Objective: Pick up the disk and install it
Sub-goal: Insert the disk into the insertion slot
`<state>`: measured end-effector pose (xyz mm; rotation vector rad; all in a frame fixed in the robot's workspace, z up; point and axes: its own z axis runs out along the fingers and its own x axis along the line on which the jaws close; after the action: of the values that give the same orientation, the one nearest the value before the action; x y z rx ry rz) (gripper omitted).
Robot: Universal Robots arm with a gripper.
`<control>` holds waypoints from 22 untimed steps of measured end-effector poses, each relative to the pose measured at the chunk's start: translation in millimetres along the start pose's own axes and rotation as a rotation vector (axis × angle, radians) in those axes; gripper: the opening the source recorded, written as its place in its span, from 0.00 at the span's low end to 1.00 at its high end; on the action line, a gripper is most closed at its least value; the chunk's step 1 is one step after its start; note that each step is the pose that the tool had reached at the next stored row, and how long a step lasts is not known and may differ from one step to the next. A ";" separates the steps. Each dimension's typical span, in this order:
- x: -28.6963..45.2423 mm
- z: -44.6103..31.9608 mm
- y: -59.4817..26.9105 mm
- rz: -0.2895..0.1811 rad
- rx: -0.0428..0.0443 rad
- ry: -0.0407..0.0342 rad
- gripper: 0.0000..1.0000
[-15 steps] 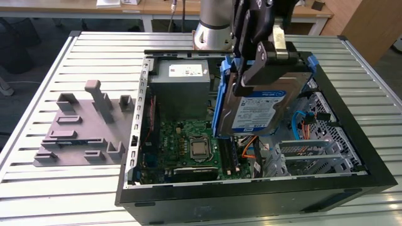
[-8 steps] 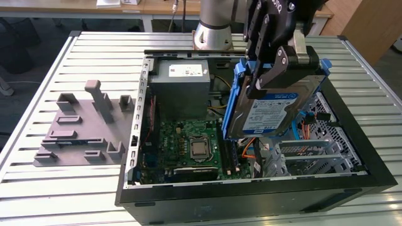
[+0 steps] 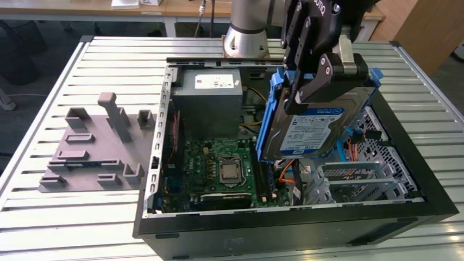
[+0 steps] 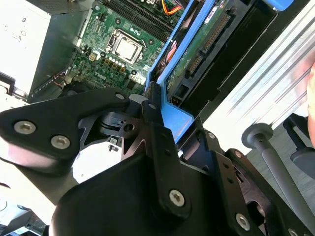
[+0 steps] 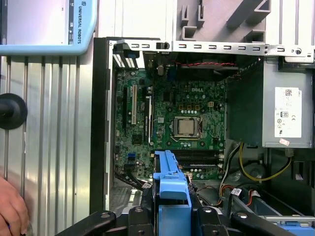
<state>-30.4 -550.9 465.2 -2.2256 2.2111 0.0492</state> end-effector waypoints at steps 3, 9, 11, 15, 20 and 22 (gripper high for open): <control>0.0 0.0 0.0 0.000 0.0000 0.0000 0.36; 2.2 0.1 -0.1 0.000 0.0000 0.0000 0.36; 6.2 0.4 -0.1 0.000 0.0000 -0.0001 0.36; 10.8 1.2 -5.0 0.000 0.0000 0.0000 0.36; 13.6 2.8 -18.6 0.000 -0.0002 0.0000 0.36; 14.6 3.7 -24.3 0.000 -0.0003 0.0000 0.36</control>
<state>-6.1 -565.2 460.7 -2.2256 2.2113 0.0496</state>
